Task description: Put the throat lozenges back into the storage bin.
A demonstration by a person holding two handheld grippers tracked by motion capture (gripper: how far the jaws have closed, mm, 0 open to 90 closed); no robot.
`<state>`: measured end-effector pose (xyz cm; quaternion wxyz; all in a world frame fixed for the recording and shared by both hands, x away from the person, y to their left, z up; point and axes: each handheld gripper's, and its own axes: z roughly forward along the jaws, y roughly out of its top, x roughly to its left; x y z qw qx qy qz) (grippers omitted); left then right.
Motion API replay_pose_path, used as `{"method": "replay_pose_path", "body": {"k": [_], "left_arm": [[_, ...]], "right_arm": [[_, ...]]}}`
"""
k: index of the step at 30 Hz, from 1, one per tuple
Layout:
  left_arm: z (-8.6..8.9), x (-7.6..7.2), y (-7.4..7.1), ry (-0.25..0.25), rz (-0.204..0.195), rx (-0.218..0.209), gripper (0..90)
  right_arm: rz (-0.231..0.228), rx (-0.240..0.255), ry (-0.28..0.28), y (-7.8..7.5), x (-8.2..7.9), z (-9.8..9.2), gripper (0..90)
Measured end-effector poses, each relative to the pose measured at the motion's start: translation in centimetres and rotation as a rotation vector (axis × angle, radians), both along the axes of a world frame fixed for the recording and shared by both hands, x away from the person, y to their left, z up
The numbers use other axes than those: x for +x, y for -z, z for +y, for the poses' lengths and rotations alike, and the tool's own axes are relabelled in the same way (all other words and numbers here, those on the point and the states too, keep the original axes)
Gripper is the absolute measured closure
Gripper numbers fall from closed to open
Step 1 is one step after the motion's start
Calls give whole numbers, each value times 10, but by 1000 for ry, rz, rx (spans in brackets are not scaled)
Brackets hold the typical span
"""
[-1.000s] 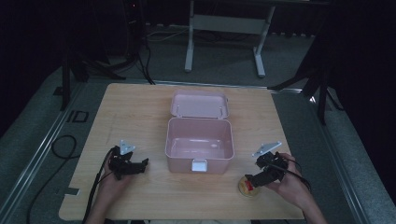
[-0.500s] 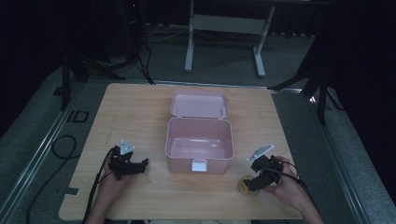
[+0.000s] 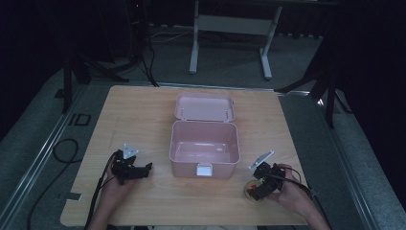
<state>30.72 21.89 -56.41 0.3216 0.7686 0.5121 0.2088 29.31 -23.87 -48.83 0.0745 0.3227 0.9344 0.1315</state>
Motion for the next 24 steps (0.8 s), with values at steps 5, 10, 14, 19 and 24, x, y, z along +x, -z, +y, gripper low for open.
{"method": "replay_pose_path", "body": {"k": [5,10,14,19,24], "left_arm": [[0,0,0,0,0,0,134],[0,0,0,0,0,0,134],[0,0,0,0,0,0,134],[0,0,0,0,0,0,135],[0,0,0,0,0,0,134]], "right_arm": [[19,-12,-9,3,0,2,143],[45,-27,-15,7,0,5,143],[62,-43,-22,10,1,7,142],[82,-59,-29,15,2,8,142],[99,-83,-41,20,2,10,151]]}}
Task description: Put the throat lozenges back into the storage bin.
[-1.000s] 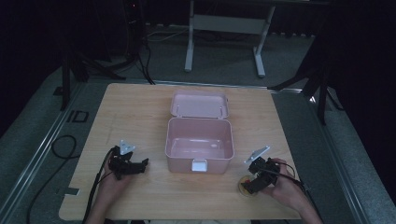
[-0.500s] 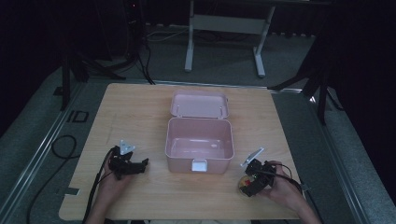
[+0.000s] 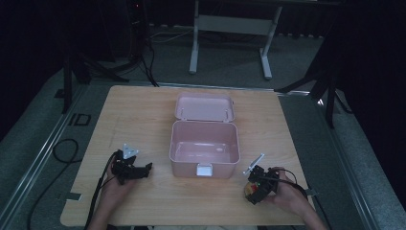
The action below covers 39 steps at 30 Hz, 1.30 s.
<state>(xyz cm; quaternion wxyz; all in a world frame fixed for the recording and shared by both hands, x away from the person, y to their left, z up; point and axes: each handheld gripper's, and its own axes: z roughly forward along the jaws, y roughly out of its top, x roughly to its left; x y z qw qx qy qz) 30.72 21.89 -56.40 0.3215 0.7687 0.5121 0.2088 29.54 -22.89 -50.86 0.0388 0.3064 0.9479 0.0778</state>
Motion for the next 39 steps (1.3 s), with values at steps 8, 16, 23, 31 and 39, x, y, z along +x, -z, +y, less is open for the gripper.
{"method": "replay_pose_path", "body": {"k": [8,16,23,31,39], "left_arm": [[0,0,0,1,0,0,134],[0,0,0,0,0,0,135],[0,0,0,0,0,0,135],[0,0,0,1,0,1,134],[0,0,0,0,0,0,134]], "right_arm": [[18,-16,7,3,4,0,182],[40,-29,4,7,5,1,183],[53,-38,0,9,6,1,190],[62,-57,-9,8,6,-1,198],[61,-56,-16,1,5,-3,198]]}}
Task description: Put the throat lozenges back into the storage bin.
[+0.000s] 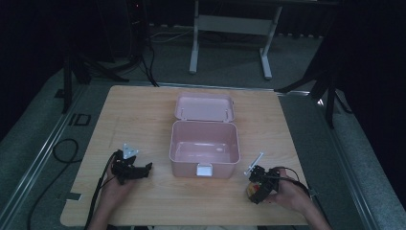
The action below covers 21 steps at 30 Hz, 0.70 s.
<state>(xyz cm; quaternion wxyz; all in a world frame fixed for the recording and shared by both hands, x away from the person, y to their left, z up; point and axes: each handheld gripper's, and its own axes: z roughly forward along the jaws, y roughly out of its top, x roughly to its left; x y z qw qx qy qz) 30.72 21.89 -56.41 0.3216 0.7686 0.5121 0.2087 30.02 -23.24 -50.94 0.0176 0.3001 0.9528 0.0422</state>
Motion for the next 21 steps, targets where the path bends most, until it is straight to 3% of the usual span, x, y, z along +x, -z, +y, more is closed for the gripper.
{"method": "replay_pose_path", "body": {"k": [9,21], "left_arm": [[0,0,0,0,0,0,135],[0,0,0,0,0,0,135]], "right_arm": [[1,6,-9,-8,1,-4,198],[-13,2,-17,-29,4,-8,199]]}}
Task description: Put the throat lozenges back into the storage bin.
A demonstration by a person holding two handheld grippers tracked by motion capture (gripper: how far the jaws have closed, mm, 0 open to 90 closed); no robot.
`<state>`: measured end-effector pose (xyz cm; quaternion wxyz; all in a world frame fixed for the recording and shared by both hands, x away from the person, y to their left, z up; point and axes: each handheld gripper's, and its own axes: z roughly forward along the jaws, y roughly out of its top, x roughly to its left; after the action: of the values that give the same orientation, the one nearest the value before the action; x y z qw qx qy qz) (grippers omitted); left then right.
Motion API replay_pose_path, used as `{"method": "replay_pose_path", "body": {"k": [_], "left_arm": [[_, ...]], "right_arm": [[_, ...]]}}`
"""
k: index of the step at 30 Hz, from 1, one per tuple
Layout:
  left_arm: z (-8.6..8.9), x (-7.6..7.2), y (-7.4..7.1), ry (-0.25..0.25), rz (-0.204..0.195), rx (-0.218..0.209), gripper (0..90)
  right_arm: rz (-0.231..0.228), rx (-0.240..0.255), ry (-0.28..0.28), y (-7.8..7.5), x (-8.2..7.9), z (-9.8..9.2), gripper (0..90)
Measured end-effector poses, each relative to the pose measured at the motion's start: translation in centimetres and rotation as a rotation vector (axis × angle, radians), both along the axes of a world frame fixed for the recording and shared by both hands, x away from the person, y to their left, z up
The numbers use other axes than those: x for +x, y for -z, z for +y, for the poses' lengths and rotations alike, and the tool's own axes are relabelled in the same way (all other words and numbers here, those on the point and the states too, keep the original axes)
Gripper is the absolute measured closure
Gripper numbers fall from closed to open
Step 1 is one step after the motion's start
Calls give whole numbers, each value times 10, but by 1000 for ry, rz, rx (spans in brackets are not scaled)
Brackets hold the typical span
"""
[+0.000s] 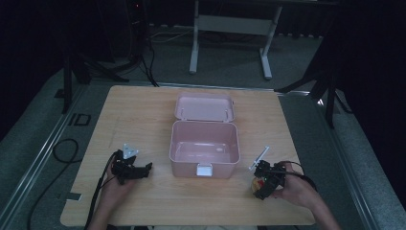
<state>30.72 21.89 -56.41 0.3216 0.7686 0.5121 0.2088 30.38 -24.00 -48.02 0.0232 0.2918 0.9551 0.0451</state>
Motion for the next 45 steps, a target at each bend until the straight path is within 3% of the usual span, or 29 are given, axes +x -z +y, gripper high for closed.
{"method": "replay_pose_path", "body": {"k": [19,45], "left_arm": [[0,0,0,0,0,0,135],[0,0,0,1,0,1,134]], "right_arm": [[-33,-5,-10,-29,4,0,199],[-61,-6,-4,-58,9,-2,199]]}}
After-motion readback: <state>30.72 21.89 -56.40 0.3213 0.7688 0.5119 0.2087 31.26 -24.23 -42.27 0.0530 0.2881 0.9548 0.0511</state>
